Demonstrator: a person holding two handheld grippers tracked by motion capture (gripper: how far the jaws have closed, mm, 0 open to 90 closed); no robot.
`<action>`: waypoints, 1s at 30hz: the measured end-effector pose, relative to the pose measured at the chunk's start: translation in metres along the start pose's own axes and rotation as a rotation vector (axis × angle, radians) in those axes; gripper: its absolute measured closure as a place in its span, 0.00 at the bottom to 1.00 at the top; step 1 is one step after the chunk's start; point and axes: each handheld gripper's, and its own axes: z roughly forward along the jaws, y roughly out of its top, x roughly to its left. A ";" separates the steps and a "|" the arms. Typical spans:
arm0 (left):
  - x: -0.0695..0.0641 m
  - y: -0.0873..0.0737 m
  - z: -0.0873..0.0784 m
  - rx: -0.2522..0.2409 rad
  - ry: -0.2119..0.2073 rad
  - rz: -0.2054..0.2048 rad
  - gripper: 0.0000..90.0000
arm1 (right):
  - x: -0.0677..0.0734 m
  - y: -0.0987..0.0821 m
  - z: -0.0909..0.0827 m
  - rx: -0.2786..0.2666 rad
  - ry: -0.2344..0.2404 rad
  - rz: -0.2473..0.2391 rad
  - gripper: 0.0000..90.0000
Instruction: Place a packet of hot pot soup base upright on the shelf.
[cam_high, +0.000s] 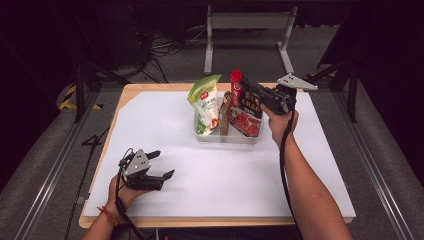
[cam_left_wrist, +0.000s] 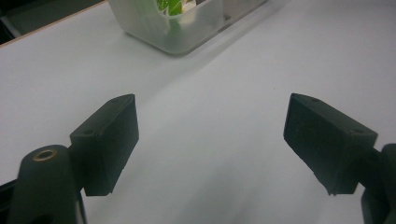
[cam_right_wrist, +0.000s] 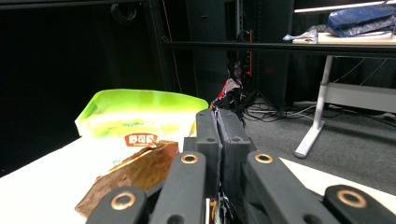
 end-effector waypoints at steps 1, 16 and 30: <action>0.000 0.000 0.000 -0.001 -0.002 0.000 0.21 | 0.000 -0.001 -0.001 0.000 0.000 0.002 0.98; -0.003 0.001 -0.001 0.005 0.008 0.011 0.21 | -0.003 -0.009 -0.013 0.018 -0.015 -0.013 0.97; -0.005 0.001 0.002 0.022 -0.001 0.022 0.21 | -0.007 -0.012 -0.021 0.038 -0.025 -0.028 0.96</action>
